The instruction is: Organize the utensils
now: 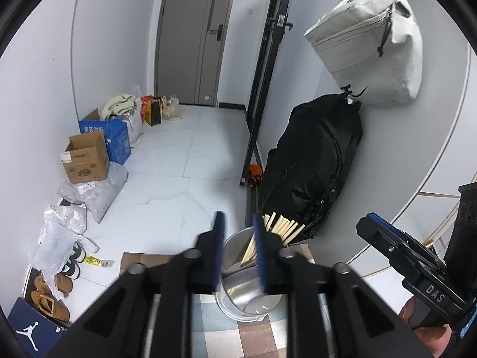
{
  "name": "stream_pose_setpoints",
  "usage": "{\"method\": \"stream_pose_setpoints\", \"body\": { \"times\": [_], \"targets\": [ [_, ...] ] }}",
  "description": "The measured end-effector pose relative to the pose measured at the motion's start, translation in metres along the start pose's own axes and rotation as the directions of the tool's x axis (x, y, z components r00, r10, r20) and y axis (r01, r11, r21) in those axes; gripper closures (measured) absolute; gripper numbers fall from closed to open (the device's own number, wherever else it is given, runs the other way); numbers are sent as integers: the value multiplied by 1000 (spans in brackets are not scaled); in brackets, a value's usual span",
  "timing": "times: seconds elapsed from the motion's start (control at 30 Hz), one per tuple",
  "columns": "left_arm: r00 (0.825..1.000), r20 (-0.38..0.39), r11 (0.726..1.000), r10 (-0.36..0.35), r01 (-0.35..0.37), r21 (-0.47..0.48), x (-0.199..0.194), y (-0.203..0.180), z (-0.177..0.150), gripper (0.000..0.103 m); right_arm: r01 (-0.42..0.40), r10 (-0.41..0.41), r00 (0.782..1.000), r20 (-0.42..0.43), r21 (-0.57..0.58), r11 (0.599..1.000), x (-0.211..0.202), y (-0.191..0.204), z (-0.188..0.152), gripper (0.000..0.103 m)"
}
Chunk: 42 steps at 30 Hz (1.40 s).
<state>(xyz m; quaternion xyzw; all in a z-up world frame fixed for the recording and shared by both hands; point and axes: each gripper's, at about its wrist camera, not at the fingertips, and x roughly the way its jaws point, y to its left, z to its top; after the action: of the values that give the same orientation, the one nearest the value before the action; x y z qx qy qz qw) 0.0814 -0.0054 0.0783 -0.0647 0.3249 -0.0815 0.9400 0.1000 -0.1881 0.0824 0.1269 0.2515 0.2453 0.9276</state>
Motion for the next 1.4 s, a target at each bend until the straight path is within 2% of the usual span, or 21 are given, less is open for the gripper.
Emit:
{"method": "stream_pose_setpoints", "body": {
  "times": [0.1, 0.23, 0.37, 0.43, 0.6, 0.7, 0.9, 1.07, 1.4],
  "targets": [
    [999, 44, 1000, 15, -15, -1, -16, -5, -5, 64, -13, 13, 1000, 17, -4, 1000, -10, 8, -5, 48],
    [996, 79, 1000, 32, -32, -2, -30, -7, -12, 58, -25, 26, 999, 35, -26, 999, -26, 17, -10, 37],
    [994, 98, 999, 48, -48, -1, -41, -10, -18, 51, -35, 38, 998, 58, -50, 998, -43, 25, -17, 31],
    [992, 115, 999, 52, -53, 4, -49, -13, -22, 49, -36, 40, 997, 73, -59, 998, -52, 28, -20, 25],
    [981, 180, 996, 75, -81, 23, -68, -19, -31, 31, -35, 45, 992, 117, -89, 995, -74, 38, -29, 12],
    [973, 214, 995, 84, -93, 33, -79, -20, -39, 26, -32, 44, 989, 138, -93, 995, -83, 41, -36, 0],
    [960, 263, 994, 93, -104, 29, -96, -20, -55, 14, -11, 29, 987, 159, -107, 994, -97, 41, -51, 0],
    [955, 281, 994, 96, -106, 20, -98, -18, -70, 12, 27, -1, 980, 197, -133, 991, -107, 40, -65, 0],
    [945, 302, 991, 126, -133, 4, -81, -9, -107, 12, 64, -24, 977, 213, -184, 981, -105, 37, -101, 0]
  ]
}}
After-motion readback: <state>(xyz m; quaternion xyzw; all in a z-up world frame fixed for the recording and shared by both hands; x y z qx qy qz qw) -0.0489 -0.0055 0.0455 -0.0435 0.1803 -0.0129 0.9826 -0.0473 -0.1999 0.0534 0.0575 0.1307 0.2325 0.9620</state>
